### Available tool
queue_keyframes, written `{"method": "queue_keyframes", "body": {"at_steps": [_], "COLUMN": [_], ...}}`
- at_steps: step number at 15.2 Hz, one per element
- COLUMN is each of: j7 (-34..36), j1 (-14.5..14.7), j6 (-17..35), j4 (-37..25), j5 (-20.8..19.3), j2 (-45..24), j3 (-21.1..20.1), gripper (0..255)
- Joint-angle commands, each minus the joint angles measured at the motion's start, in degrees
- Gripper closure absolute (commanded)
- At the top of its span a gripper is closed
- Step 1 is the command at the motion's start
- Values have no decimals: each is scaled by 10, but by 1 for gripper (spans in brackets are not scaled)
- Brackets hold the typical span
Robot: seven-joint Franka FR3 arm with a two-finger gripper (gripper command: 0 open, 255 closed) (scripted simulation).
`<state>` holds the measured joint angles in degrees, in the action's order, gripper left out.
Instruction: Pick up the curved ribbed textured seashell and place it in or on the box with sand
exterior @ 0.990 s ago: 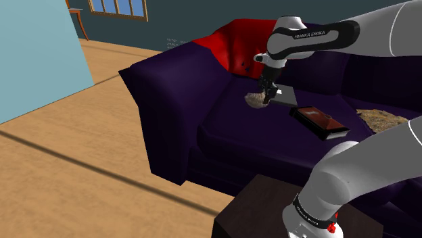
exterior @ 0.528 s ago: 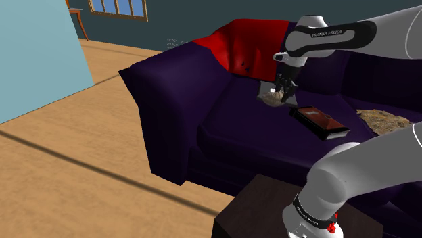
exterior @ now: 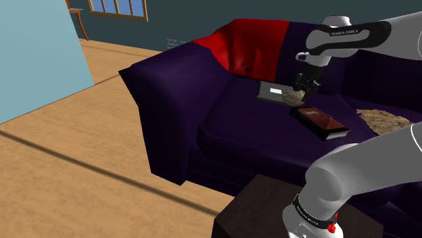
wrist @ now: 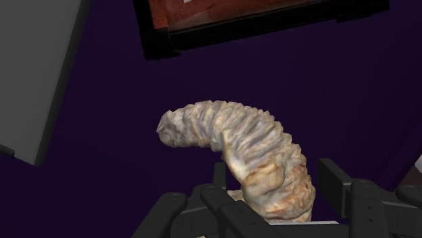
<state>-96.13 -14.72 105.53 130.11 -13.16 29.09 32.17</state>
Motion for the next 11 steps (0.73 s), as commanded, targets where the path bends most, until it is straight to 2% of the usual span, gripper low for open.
{"method": "queue_keyframes", "body": {"at_steps": [1,6,11], "j7": [-34,-112,-199], "j1": [-8,-17,-14], "j6": [-2,-8,-11], "j4": [-14,-60,-121], "j5": [-7,-12,4], "j2": [-7,-39,-91], "j3": [27,91,167], "gripper": [255,255,255]}}
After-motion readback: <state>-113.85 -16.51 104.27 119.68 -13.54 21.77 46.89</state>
